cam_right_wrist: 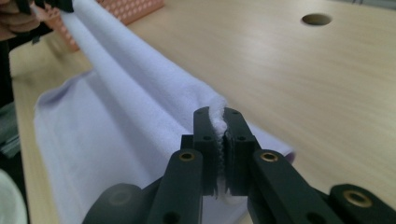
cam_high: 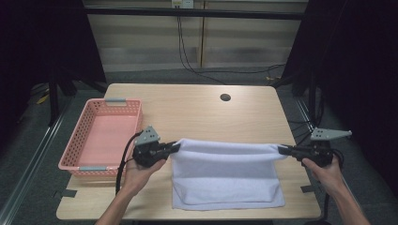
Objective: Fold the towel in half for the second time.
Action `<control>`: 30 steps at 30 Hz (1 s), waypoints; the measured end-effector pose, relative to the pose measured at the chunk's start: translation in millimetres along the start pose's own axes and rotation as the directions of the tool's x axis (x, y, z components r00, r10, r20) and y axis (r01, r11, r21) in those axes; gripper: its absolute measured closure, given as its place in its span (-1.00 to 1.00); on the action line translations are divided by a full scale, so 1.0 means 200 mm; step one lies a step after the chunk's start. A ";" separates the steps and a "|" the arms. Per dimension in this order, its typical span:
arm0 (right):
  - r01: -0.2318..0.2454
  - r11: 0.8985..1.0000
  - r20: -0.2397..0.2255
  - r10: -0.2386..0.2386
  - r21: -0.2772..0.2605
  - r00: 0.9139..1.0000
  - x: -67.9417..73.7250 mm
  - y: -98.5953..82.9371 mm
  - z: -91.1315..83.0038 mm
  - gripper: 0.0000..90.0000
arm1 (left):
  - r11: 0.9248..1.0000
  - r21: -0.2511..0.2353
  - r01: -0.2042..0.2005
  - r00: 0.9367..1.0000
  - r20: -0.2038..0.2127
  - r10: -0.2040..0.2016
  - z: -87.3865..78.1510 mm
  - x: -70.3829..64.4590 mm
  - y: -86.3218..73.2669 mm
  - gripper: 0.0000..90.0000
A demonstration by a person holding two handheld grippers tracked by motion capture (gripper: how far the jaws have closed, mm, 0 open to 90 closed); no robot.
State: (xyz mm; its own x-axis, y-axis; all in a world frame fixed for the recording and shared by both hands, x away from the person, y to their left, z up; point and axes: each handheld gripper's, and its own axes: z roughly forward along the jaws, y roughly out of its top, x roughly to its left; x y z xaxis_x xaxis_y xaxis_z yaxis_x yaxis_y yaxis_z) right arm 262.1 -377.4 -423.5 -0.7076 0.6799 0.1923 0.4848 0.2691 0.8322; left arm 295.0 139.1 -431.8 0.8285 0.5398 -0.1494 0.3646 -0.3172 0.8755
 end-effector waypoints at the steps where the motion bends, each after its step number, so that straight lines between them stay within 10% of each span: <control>1: 0.002 1.000 -0.009 -0.002 0.003 1.000 0.02 -0.03 0.00 0.91 | 1.000 0.001 0.015 1.000 0.005 -0.015 0.00 -0.01 -0.03 0.85; 15: 0.003 0.996 -0.112 0.007 0.092 0.994 0.19 -0.34 -0.01 0.78 | 0.989 0.146 0.014 0.997 0.067 -0.024 -0.08 -0.17 -0.31 0.78; 22: 0.049 0.986 -0.211 -0.014 0.162 0.977 0.26 -0.39 -0.07 0.47 | 0.987 0.159 0.013 0.992 0.119 -0.033 -0.15 -0.23 -0.35 0.59; 27: 0.019 0.996 -0.110 -0.010 0.086 0.994 0.30 -0.32 -0.08 0.33 | 0.998 0.055 0.034 0.991 0.124 -0.041 -0.21 -0.19 -0.28 0.28; 30: 0.017 0.999 -0.062 -0.014 0.047 0.998 0.35 -0.28 -0.04 0.29 | 0.996 0.083 0.025 0.998 0.062 -0.030 -0.16 -0.14 -0.24 0.34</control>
State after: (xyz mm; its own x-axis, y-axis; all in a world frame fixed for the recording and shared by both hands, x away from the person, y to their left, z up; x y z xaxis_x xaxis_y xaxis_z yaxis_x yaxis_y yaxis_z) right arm 181.9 -351.3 -452.0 -0.7447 0.6326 0.2129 0.4967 0.3122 0.8098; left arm 241.1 163.7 -455.2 0.8419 0.4994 -0.2044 0.4195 -0.3675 0.8300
